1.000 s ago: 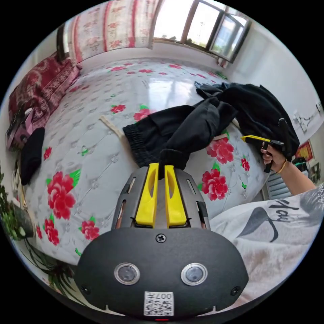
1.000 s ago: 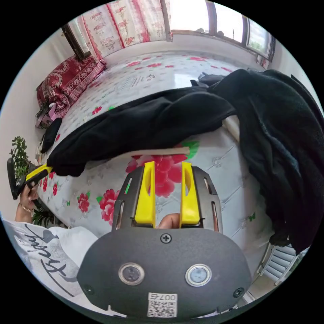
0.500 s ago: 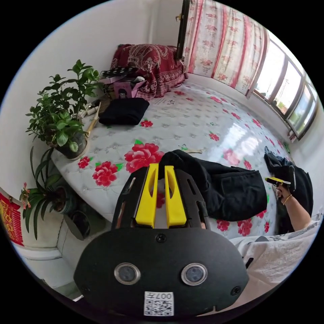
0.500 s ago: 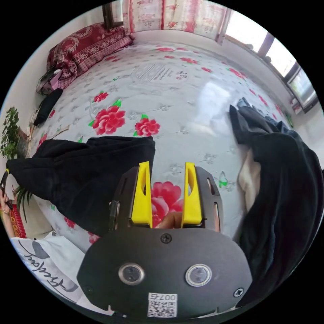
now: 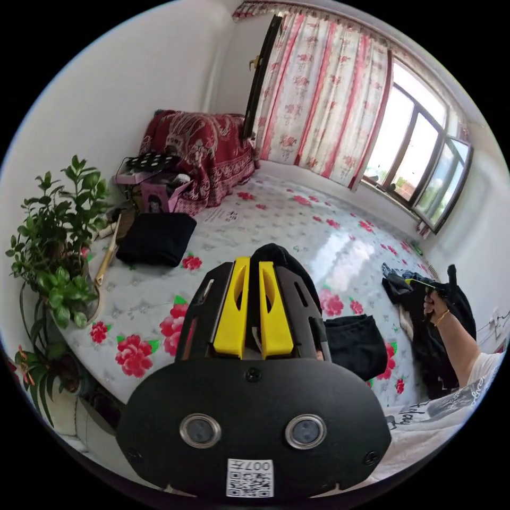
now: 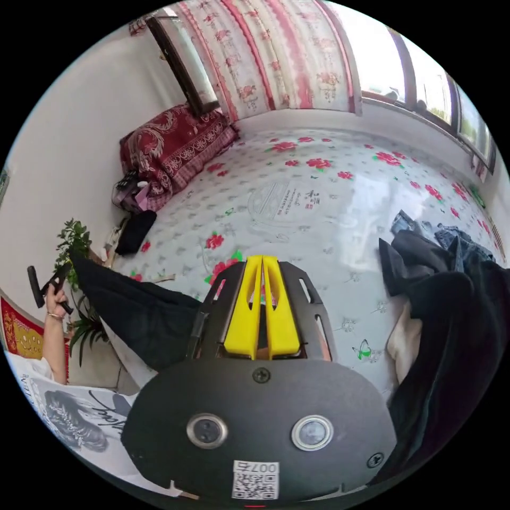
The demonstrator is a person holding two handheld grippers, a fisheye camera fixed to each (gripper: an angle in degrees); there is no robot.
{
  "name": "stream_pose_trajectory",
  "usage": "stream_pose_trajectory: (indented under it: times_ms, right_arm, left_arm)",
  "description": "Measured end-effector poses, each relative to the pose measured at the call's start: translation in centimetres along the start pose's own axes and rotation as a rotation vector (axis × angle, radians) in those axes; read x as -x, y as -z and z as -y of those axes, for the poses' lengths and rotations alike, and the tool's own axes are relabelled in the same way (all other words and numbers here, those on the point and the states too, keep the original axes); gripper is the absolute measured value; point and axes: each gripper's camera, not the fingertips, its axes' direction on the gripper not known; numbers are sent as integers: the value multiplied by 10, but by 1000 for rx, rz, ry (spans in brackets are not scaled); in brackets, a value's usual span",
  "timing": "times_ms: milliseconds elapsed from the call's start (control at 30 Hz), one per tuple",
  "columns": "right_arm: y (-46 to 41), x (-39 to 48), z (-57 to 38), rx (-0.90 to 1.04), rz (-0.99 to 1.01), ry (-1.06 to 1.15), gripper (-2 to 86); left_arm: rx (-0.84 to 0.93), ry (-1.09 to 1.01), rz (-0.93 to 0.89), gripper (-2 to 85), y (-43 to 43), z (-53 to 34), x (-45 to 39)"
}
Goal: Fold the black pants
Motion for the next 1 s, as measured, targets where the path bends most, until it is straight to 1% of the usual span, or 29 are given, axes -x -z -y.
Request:
stream_pose_trajectory:
  times_ms: [67, 100, 133, 167, 233, 300, 333, 367, 467, 567, 633, 700, 733, 800, 833, 867, 900, 933, 1000]
  right_arm:
    - [-4, 5, -1, 81, -6, 50, 67]
    - [-22, 8, -10, 152, -42, 62, 90]
    - [-35, 9, -17, 192, -50, 74, 95]
    - [-65, 10, -34, 273, -61, 80, 105]
    - [-115, 8, -65, 375, -70, 49, 105]
    - [-176, 4, -105, 522, -100, -3, 81]
    - [-186, 4, -112, 550, -120, -7, 72]
    - [-193, 6, -122, 539, -156, -5, 54]
    - [-170, 7, -115, 438, -148, 18, 26]
    - [-109, -12, -82, 291, -95, -10, 13]
    - [-61, -25, -59, 188, -44, -33, 8]
    - [8, -28, -29, 50, -14, -28, 4]
    - [27, -26, -24, 10, -17, -15, 3]
    - [109, -9, -15, -203, -79, 53, 0]
    - [130, -5, -18, -276, -97, 60, -1]
    - [169, -1, -28, -395, -116, 71, -1]
    - [196, 1, -40, -452, -131, 87, -2]
    - [206, 1, -48, -479, -144, 94, -2]
    - [225, -2, -91, -555, -212, 109, -2]
  left_arm:
    - [-38, -54, -34, 4, 14, 2, -16]
    - [-43, -68, -39, 5, 18, -1, -20]
    - [-44, -85, -38, 5, 24, -9, -24]
    - [-43, -89, -30, 6, 31, -21, -25]
    - [-34, -74, -4, 7, 41, -40, -20]
    - [-3, -36, 35, 8, 49, -58, -9]
    - [25, -7, 69, 9, 53, -69, 1]
    - [63, 20, 107, 9, 55, -78, 11]
    - [162, 97, 189, 10, 50, -95, 38]
    - [195, 199, 139, 8, 34, -94, 57]
    - [181, 200, 120, 7, 20, -77, 57]
    - [119, 182, 78, 6, 15, -47, 49]
    - [57, 160, 46, 6, 19, -22, 40]
    - [-51, 116, 13, 6, 35, 12, 23]
    - [-146, 79, -11, 6, 51, 29, 11]
    - [-230, 33, -15, 6, 69, 40, -2]
    - [-262, 10, -9, 6, 77, 44, -7]
    - [-304, -36, 4, 6, 89, 48, -17]
    - [-326, -85, 7, 7, 98, 42, -25]
